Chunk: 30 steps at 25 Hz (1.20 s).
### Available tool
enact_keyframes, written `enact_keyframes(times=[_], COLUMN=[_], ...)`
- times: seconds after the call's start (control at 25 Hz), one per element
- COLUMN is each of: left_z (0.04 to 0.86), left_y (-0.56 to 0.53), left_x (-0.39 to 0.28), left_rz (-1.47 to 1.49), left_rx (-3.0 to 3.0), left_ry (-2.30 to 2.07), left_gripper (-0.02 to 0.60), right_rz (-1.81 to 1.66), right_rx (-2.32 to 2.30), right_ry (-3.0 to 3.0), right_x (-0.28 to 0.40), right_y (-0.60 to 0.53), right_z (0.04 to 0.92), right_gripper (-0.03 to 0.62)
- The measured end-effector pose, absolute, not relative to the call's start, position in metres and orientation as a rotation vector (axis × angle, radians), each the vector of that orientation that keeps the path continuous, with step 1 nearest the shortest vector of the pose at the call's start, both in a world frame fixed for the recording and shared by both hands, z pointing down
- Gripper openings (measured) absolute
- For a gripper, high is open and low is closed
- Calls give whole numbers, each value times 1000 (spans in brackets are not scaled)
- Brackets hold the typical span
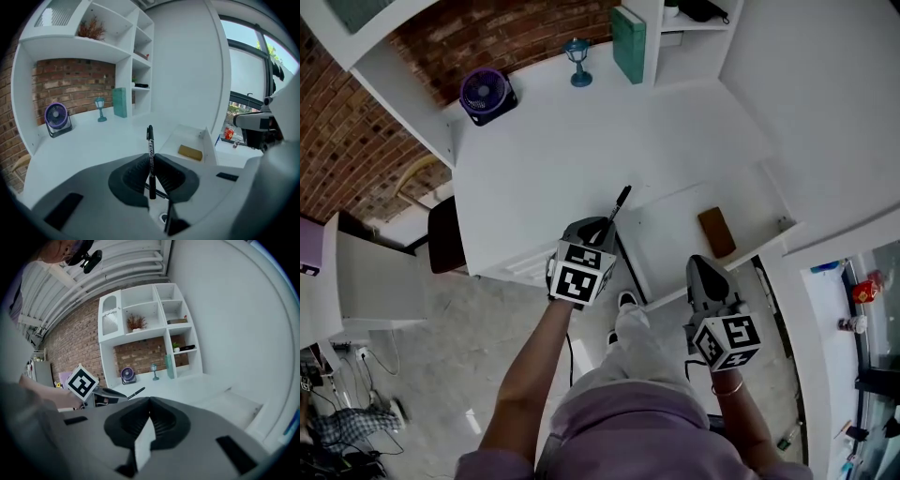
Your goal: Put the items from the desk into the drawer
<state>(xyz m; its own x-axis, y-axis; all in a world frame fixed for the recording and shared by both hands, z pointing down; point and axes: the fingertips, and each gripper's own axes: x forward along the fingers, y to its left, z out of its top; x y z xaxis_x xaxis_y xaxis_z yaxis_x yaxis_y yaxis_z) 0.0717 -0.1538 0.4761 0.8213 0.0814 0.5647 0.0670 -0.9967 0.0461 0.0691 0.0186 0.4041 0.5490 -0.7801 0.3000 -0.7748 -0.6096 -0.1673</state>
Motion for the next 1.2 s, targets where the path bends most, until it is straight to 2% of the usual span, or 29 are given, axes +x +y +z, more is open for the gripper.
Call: enact_keyframes(times=[0.6, 1.2], left_z=[484, 515], left_y=[-100, -49], left_x=[82, 141], left_rz=[952, 1090], left_rx=[2964, 2959], left_ry=[308, 374], left_gripper=[37, 37], right_rz=[-550, -576], right_rx=[-2816, -2812], right_ry=[1252, 1228], right_x=[70, 137], right_y=[57, 96], right_z=[399, 406], right_gripper=[3, 4])
